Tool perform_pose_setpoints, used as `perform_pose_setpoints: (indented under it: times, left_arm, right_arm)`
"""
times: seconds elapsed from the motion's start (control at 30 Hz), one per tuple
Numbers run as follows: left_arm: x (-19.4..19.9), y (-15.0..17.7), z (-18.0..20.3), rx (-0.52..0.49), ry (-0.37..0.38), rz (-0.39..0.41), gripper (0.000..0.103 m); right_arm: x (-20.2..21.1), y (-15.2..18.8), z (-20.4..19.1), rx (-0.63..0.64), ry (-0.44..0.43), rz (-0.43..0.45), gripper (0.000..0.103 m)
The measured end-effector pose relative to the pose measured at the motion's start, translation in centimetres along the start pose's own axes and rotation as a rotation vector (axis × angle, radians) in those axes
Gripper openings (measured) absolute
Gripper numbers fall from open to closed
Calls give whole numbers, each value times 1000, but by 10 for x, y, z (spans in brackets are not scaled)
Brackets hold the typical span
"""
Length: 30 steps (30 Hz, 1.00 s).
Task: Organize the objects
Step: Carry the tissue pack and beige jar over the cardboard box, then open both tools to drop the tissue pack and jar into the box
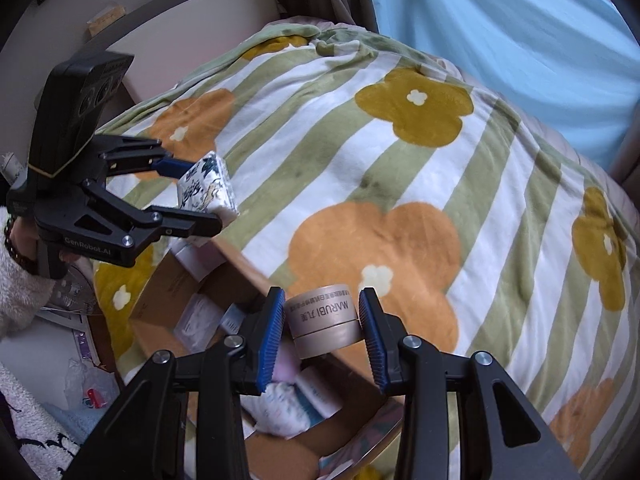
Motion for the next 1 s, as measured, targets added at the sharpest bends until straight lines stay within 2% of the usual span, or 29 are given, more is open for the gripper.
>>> perform_pose_setpoints:
  times: [0.27, 0.47, 0.67, 1.0]
  left_arm:
    - [-12, 83, 13, 137, -32, -72, 59]
    - [-32, 122, 18, 208, -27, -105, 59]
    - [-45, 129, 15, 209, -52, -125, 59]
    - [-46, 130, 24, 170, -60, -142, 59]
  right_arm:
    - [-5, 47, -20, -46, 13, -32, 35]
    - [-23, 83, -27, -46, 90, -65, 35]
    - [-45, 110, -23, -95, 102, -99, 35]
    - [-44, 114, -11, -154, 151, -90, 35]
Point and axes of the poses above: each gripper's, at about its wrist camera, not at the fingertips, and x roughly against the way its jaws point, z to its right, y to its underside, the point moved 3 cm from there along -x, roughly the way its jaws point, and after that the axes turned 2 degrees about -y, right-handed, at the moved point
